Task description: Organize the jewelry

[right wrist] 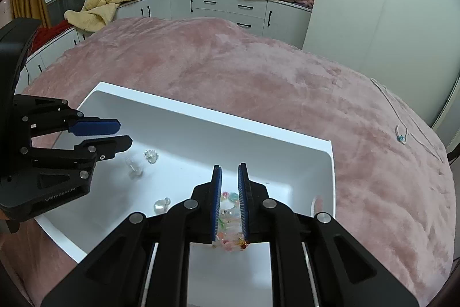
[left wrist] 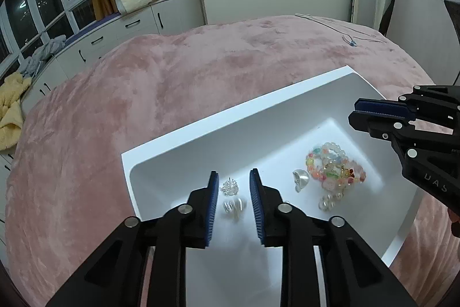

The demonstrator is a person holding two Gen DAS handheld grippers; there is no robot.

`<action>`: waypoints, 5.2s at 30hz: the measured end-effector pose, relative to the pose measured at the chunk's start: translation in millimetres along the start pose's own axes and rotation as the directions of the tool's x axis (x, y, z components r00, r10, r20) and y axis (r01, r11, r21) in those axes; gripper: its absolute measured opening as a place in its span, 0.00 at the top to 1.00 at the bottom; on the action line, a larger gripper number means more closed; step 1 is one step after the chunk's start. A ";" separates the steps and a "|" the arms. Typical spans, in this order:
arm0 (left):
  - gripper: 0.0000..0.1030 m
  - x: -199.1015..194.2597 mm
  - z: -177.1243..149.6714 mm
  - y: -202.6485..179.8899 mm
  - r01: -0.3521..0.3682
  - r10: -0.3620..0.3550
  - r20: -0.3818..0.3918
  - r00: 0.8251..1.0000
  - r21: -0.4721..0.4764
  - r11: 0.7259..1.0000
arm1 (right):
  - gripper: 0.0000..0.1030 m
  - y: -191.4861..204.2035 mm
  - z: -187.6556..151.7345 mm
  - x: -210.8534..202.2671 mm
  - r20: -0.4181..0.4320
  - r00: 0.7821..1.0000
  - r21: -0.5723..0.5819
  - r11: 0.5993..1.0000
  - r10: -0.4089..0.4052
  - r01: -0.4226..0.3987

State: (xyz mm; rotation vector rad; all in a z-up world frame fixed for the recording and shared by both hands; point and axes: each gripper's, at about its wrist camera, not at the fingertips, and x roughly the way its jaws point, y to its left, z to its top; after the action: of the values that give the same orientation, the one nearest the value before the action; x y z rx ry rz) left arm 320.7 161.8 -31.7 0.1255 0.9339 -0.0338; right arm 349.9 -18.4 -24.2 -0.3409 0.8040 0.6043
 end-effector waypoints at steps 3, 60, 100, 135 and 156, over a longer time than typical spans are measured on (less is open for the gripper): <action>0.67 -3.1 0.7 -1.3 -0.001 0.001 0.006 1.000 -0.005 1.000 | 0.79 -1.6 1.4 -4.3 0.007 1.000 0.004 1.000 -0.006 0.006; 0.07 -136.3 -107.9 -29.8 -0.149 0.218 0.265 0.939 -0.258 0.955 | 0.05 13.1 -119.7 -160.4 0.334 0.934 0.120 0.989 -0.126 0.090; 0.07 -137.8 -112.9 -26.6 -0.170 0.251 0.287 0.924 -0.279 0.945 | 0.05 20.3 -123.3 -155.7 0.377 0.917 0.123 0.989 -0.128 0.087; 0.07 -138.2 -113.3 -29.3 -0.161 0.243 0.283 0.928 -0.285 0.945 | 0.05 20.7 -123.7 -153.5 0.374 0.918 0.116 0.989 -0.129 0.092; 0.07 -139.5 -114.4 -30.6 -0.162 0.242 0.301 0.922 -0.268 0.950 | 0.05 21.7 -125.2 -150.5 0.366 0.922 0.114 0.989 -0.127 0.092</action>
State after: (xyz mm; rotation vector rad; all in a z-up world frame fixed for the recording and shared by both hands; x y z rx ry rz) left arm 143.6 141.9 10.2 -0.0078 0.5775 0.2450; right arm 184.0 -120.2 6.3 -0.1736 0.4413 0.5031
